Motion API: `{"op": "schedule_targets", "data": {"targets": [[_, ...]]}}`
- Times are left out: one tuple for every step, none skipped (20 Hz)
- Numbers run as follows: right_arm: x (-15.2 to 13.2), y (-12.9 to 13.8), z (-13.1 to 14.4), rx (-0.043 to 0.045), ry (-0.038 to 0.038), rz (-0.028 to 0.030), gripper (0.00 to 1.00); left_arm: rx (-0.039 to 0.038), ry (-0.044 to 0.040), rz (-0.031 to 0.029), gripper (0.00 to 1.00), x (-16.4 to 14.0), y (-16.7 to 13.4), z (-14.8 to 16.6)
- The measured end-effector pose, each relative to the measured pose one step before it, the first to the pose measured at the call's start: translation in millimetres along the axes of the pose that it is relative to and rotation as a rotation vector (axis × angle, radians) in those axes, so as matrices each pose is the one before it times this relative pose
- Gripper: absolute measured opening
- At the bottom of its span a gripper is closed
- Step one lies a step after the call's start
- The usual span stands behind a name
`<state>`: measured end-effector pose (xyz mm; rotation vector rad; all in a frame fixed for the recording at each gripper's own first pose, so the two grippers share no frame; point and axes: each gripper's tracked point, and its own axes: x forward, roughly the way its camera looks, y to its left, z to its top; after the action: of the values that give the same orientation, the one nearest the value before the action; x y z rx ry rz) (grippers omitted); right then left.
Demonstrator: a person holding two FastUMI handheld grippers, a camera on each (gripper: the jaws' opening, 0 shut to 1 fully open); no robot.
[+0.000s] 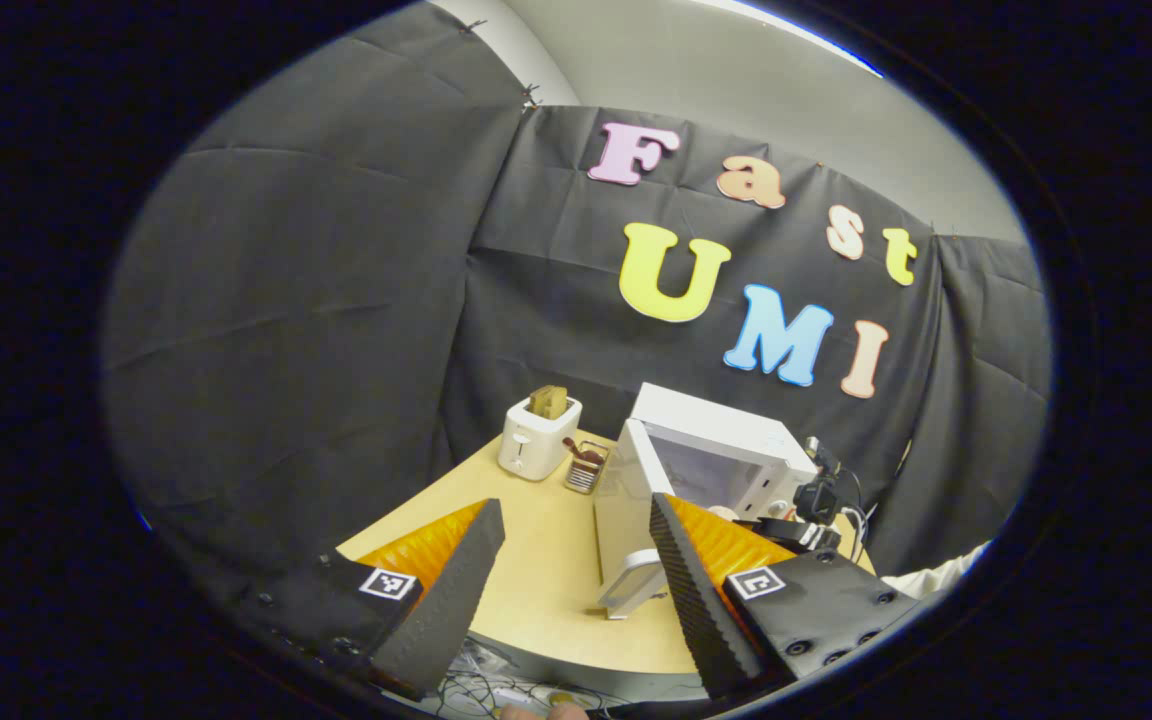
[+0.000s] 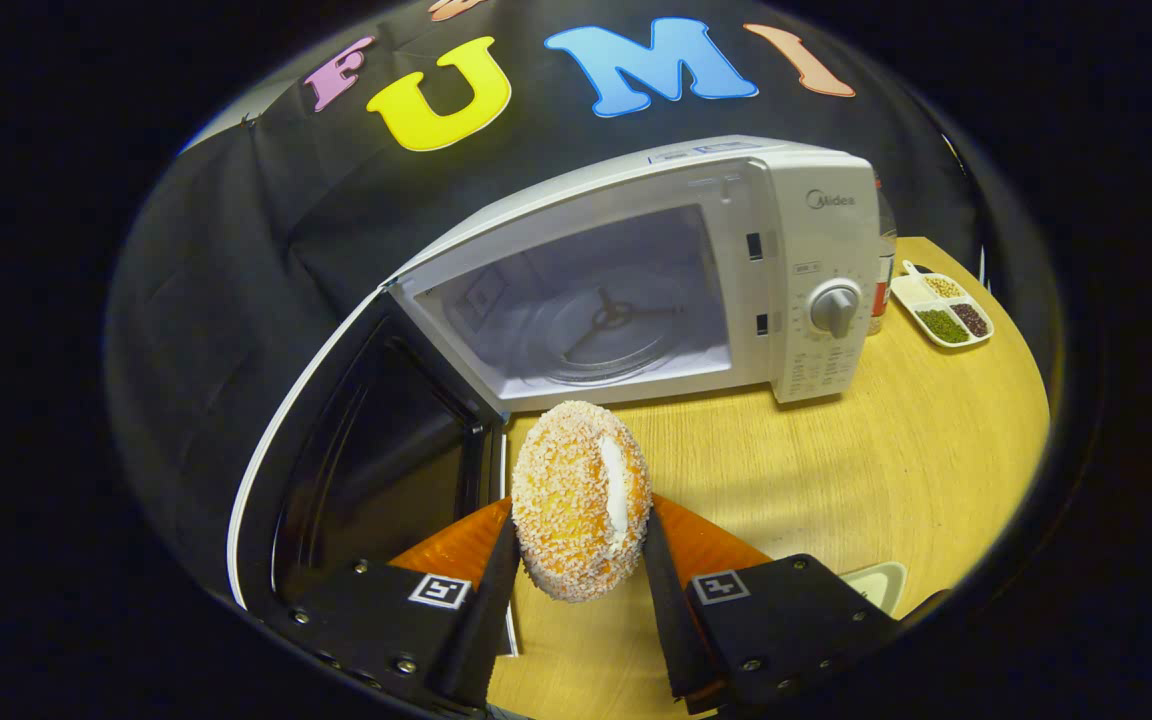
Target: Open the microwave oven with the left hand, put the food in, and close the microwave oven.
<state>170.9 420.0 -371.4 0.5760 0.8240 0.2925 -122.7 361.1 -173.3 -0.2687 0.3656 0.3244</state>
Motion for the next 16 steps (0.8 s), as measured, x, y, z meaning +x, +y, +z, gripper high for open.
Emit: {"op": "schedule_targets", "data": {"targets": [[11.31, 3.18, 5.15, 0.01758, -0.00346, 0.00911, 0.65, -0.00444, 0.00943, 0.01869, 0.94, 0.03, 0.37, -2.71], [9.72, 1.81, 7.27, 0.01840, -0.00725, 0.00536, 0.65, 0.00208, 0.01416, 0.02048, 0.97, 0.01, 1.67, -1.85], [9.87, 1.67, 6.50, 0.02013, -0.00564, 0.00418, 0.65, 0.00480, 0.01053, 0.01899, 0.94, 0.44, 0.85, -1.93], [9.81, 1.36, 7.75, 0.01500, -0.00661, 0.00079, 0.65, 0.00266, 0.00611, 0.01740, 0.94, 1.67, -0.14, -2.67], [9.13, 0.81, 6.29, 0.01278, -0.01039, -0.00167, 0.65, 0.00052, 0.00711, 0.01479, 0.97, -0.03, 0.39, -0.93], [9.45, 0.78, 6.48, 0.01430, -0.01032, 0.00224, 0.65, 0.00063, 0.01157, 0.01388, 0.97, 0.05, -0.25, -1.44], [9.14, 0.78, 5.74, 0.02363, -0.01047, 0.00200, 0.65, 0.00286, 0.00925, 0.01453, 0.97, 0.82, -0.27, -1.84], [8.54, 1.63, 3.38, 0.02267, -0.01005, -0.00267, 0.65, 0.00509, 0.00768, 0.01379, 0.97, 0.60, 0.03, -1.80], [8.07, 0.15, 2.34, 0.01943, -0.00680, -0.00454, 0.65, 0.00450, 0.00768, 0.01190, 0.97, -0.74, -1.37, -2.49], [7.49, 0.41, 2.09, 0.01843, -0.00785, -0.00091, 0.65, 0.00464, 0.00917, 0.00796, 1.00, 0.40, -1.84, -1.94], [5.92, 0.48, 1.04, 0.01496, -0.00914, -0.00278, 0.65, 0.00700, 0.01154, 0.00987, 1.00, -0.03, -1.24, -2.36], [5.86, -0.55, 3.12, 0.01065, -0.01342, -0.00460, 0.65, 0.00697, 0.00881, 0.00989, 0.94, 0.42, 0.35, -1.20], [6.02, -0.05, 0.74, 0.01159, -0.01100, -0.00635, 0.65, 0.00365, 0.00877, 0.00779, 0.97, -0.17, 0.24, -1.74], [6.39, -0.85, 2.87, 0.01450, -0.00751, -0.00369, 0.65, 0.00140, 0.01145, 0.00540, 0.97, 0.16, -0.57, -2.27], [6.72, -0.70, 1.47, 0.01979, -0.01012, -0.00996, 0.65, 0.00226, 0.01213, 0.00551, 0.97, 0.64, -0.70, -3.27], [3.15, -1.53, 6.23, 0.01103, -0.02589, -0.01475, 0.65, 0.00398, 0.01040, 0.00526, 0.97, 0.19, -0.03, -1.40]]}}
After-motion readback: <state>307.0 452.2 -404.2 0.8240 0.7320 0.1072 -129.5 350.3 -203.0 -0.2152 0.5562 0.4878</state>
